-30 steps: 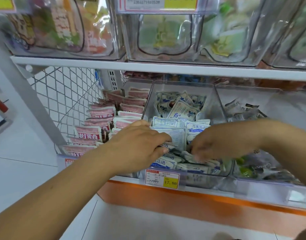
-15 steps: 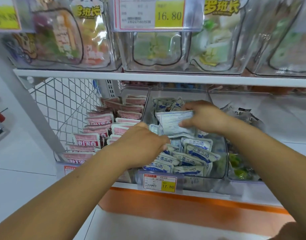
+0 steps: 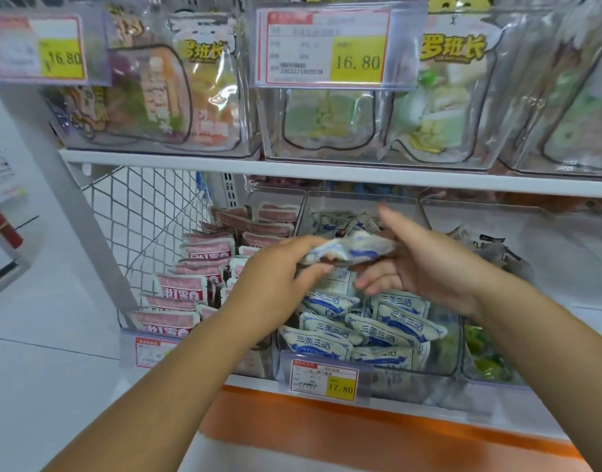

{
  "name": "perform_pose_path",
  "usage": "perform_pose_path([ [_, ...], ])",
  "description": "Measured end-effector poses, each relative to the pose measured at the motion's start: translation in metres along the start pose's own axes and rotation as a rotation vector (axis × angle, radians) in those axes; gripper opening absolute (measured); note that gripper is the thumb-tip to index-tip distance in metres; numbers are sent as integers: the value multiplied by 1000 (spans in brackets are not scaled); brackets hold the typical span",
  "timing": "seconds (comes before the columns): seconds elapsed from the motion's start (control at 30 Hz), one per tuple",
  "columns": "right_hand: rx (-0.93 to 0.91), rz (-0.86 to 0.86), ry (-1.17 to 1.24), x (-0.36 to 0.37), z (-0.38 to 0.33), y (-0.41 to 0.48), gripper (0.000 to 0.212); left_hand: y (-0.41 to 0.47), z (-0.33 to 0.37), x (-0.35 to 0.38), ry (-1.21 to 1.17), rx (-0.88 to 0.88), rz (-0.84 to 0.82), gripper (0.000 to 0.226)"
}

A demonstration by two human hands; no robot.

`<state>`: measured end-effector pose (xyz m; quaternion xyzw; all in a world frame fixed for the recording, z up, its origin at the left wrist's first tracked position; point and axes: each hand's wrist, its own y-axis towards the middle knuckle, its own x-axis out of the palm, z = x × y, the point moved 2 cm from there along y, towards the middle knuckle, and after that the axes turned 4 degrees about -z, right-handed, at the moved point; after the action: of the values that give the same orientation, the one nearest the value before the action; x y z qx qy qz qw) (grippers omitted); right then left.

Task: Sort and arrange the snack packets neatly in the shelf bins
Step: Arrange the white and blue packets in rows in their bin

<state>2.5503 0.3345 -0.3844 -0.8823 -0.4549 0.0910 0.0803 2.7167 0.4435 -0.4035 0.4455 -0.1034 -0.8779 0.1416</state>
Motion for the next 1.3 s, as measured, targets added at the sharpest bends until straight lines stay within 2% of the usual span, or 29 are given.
perform_pose_path([
  [0.07, -66, 99, -187, -4, 5, 1, 73, 4, -2, -2, -13, -40, -78, 32],
  [0.13, -187, 144, -126, -5, 5, 1, 69, 6, 0, -3, 29, -30, -135, 27],
  [0.2, -247, 136, -26, -1, 1, -2, 57, 7, 3, -2, 23, -22, -158, 22],
  [0.3, -276, 195, -102, 4, 1, -3, 32, 6, 3, 1, -13, -17, -153, 17],
  [0.4, -318, 321, -105, 3, 1, -3, 15, 4, -1, -2, -107, -31, -112, 40],
  [0.5, -366, 399, -121, -4, 1, -7, 14, 0, -7, -6, -101, -50, -83, 64],
  [0.63, -283, 251, -414, 2, 11, -1, 14, -7, -7, -4, -2, 2, -100, 69],
  [0.73, -290, 169, -657, 6, 13, 8, 9, -10, -2, -2, 134, 56, -154, 73],
  [0.8, -267, 93, -778, 12, 17, 12, 10, -9, -1, -4, 115, 38, -150, 78],
  [0.87, -214, -28, -841, 18, 24, 18, 14, -7, -2, -6, 80, 27, -142, 79],
  [0.97, -119, -74, -799, 17, 23, 25, 12, -7, 3, -3, 242, 81, -233, 75],
  [1.13, -144, 74, -907, 2, 7, 24, 12, -5, 6, 4, 366, 100, -294, 86],
  [1.23, -174, 199, -888, -4, -4, 16, 13, -4, -2, -1, 289, 61, -267, 90],
  [1.3, -250, 365, -839, -8, -12, 6, 15, -5, -7, -5, 195, 31, -242, 87],
])
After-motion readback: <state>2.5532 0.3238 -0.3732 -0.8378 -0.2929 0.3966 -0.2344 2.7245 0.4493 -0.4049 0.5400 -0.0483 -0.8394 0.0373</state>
